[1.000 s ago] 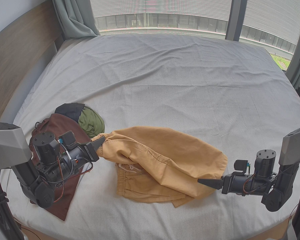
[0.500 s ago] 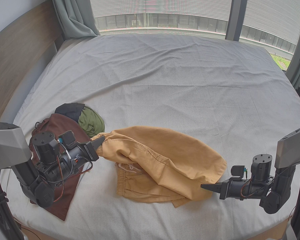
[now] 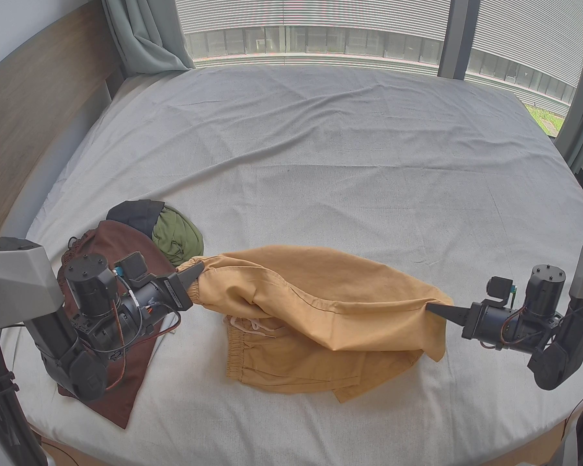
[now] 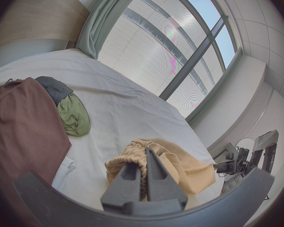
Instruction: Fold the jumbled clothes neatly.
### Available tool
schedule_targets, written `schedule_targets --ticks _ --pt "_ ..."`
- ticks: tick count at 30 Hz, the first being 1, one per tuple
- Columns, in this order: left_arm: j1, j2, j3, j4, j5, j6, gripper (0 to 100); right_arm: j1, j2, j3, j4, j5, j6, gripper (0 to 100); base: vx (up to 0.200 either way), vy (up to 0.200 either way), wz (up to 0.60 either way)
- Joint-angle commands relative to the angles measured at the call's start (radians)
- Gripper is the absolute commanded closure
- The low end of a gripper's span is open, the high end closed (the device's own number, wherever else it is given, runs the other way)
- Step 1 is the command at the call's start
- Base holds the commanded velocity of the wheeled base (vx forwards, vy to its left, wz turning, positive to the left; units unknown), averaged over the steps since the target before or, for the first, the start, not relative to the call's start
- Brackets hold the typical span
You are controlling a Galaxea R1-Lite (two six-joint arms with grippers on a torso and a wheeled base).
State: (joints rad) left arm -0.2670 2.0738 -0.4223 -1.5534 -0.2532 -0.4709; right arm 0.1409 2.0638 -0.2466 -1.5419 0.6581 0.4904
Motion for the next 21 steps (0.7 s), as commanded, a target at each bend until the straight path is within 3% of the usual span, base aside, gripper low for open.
schedule_targets --ticks 1,7,16,17,21 --pt "0.008 0.02 -0.01 -0.002 0.002 0.0 100 -0.05 -0.048 -0.014 0.0 0.029 0.017 100 0.0 0.0 0.0" --pt "0.015 0.026 -0.015 -0.002 0.003 0.0 100 -0.055 -0.044 -0.013 0.0 0.077 0.048 100 0.0 0.0 0.0" --pt "0.014 0.023 -0.015 -0.002 0.003 0.0 100 -0.018 -0.016 -0.013 0.0 0.081 0.048 100 0.0 0.0 0.0" --pt "0.014 0.022 -0.015 -0.002 0.002 0.0 100 -0.01 -0.014 -0.014 0.0 0.083 0.048 0 0.0 0.0 0.0" --pt "0.014 0.019 -0.015 -0.002 0.002 0.0 100 0.022 -0.004 -0.02 -0.001 0.084 0.048 0 0.0 0.0 0.0"
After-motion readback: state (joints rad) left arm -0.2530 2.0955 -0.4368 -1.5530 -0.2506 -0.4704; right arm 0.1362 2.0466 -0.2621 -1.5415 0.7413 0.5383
